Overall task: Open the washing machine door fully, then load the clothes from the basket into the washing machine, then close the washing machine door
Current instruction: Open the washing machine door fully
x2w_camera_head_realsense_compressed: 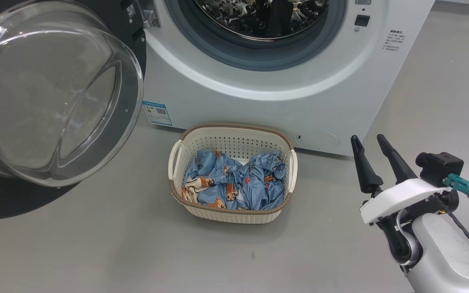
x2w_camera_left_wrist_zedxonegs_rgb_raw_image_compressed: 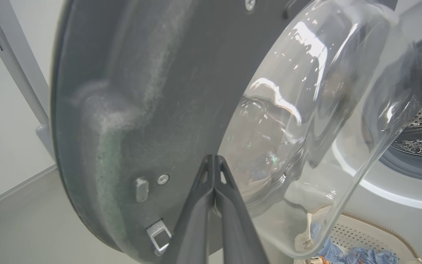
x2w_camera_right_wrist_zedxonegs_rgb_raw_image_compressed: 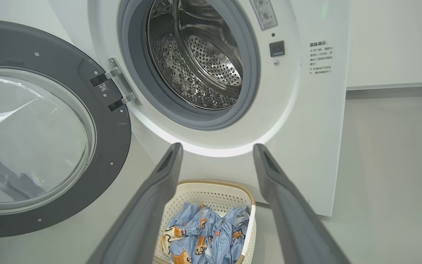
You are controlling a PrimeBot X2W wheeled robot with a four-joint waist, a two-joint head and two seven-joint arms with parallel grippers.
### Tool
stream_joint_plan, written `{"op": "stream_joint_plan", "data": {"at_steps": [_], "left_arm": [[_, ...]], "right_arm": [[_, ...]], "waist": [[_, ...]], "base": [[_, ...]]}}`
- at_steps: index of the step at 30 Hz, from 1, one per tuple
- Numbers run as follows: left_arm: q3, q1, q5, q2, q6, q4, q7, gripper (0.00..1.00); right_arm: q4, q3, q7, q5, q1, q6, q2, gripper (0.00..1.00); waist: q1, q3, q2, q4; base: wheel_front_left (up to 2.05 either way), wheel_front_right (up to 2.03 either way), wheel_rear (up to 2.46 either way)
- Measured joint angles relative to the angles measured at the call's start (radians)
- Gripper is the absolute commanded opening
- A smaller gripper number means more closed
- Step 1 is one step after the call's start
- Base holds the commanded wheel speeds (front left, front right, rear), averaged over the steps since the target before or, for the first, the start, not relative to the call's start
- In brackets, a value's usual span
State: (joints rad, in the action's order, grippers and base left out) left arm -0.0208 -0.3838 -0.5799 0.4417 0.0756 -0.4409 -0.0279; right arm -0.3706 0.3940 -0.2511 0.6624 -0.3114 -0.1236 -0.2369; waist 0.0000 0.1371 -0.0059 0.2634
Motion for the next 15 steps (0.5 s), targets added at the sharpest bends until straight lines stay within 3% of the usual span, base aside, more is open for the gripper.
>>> {"op": "stream_joint_plan", "data": {"at_steps": [4,7,8,9,10,15], "left_arm": [[-0.005,0.006,0.0,-0.006,0.005,0.008,0.017,0.0],[-0.009,0.012,0.0,-0.012,0.007,0.019,0.032,0.49],[-0.011,0.016,0.0,-0.016,0.007,0.023,0.039,0.69],[-0.014,0.02,0.0,-0.023,0.009,0.027,0.043,0.76],[-0.019,0.024,0.002,-0.028,0.01,0.032,0.049,1.0],[-0.022,0.044,0.007,-0.034,0.016,0.053,0.082,1.0]], "right_arm": [[0.0,0.005,0.0,0.0,0.0,0.0,-0.001,1.0],[0.0,0.006,0.0,0.0,0.0,0.0,-0.003,1.0],[0.0,0.007,0.0,0.0,0.0,0.0,-0.004,1.0],[0.0,0.007,0.0,0.0,0.0,0.0,-0.006,1.0],[0.0,0.01,0.0,0.0,0.0,0.0,-0.008,1.0],[-0.003,0.03,0.0,0.0,0.0,0.0,-0.008,1.0]], "waist": [[0.0,-0.007,0.0,0.004],[0.0,-0.01,0.0,0.005],[0.0,-0.011,0.0,0.005],[0.0,-0.012,0.0,0.004],[0.0,-0.013,0.0,0.004],[0.0,-0.021,0.0,-0.009]], "base": [[0.0,0.0,0.0],[0.0,0.0,0.0],[0.0,0.0,0.0],[0.0,0.0,0.0],[0.0,0.0,0.0],[0.0,0.0,0.0]]}}
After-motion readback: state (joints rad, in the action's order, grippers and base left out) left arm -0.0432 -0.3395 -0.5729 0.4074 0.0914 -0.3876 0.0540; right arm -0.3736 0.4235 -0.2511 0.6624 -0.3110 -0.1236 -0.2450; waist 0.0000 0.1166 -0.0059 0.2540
